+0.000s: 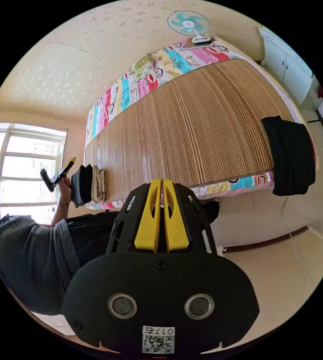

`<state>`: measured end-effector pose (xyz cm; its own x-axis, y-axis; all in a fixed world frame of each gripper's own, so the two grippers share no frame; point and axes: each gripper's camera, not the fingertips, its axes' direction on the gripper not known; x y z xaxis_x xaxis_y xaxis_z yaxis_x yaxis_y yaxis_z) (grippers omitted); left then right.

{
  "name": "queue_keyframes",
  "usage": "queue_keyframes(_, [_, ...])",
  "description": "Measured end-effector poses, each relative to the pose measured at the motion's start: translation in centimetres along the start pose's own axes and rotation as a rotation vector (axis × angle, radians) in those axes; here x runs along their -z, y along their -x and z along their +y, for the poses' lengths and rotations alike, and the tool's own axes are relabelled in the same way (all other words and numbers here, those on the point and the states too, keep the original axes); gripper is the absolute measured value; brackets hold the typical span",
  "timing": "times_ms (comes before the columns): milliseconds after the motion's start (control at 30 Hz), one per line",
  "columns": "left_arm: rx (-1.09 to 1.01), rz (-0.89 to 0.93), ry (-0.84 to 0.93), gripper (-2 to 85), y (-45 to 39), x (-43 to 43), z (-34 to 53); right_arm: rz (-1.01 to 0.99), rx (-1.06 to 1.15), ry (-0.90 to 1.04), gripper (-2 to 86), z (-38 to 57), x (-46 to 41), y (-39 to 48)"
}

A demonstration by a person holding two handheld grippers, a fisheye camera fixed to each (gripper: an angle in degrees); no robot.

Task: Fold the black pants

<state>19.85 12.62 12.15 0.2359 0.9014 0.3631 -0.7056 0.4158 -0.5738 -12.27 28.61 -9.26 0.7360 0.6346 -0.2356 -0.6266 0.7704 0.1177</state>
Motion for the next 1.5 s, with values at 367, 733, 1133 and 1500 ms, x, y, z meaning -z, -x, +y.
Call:
queue_keyframes(367, [-0.174,0.046,-0.174,-0.6,-26.2,-3.8,-5.7,-0.139,-0.497,-0.208,1.1,13.8,5.8,-20.5])
queue_keyframes(733, [0.121,0.663,-0.045,-0.8,-31.7,-11.5,-10.5,-0.331,-0.858,-0.338,8.7,14.0,7.1,-38.1])
queue_keyframes(1133, [0.439,0.637,0.076,-1.0,-30.1,-15.2,-7.4,-0.515,-1.118,-0.442,7.9,15.7,4.8,-44.0])
queue_keyframes(1500, [0.462,0.689,0.023,-0.3,-28.1,-15.3,-7.8,-0.913,0.021,-0.763,2.4,10.4,20.7,-26.2])
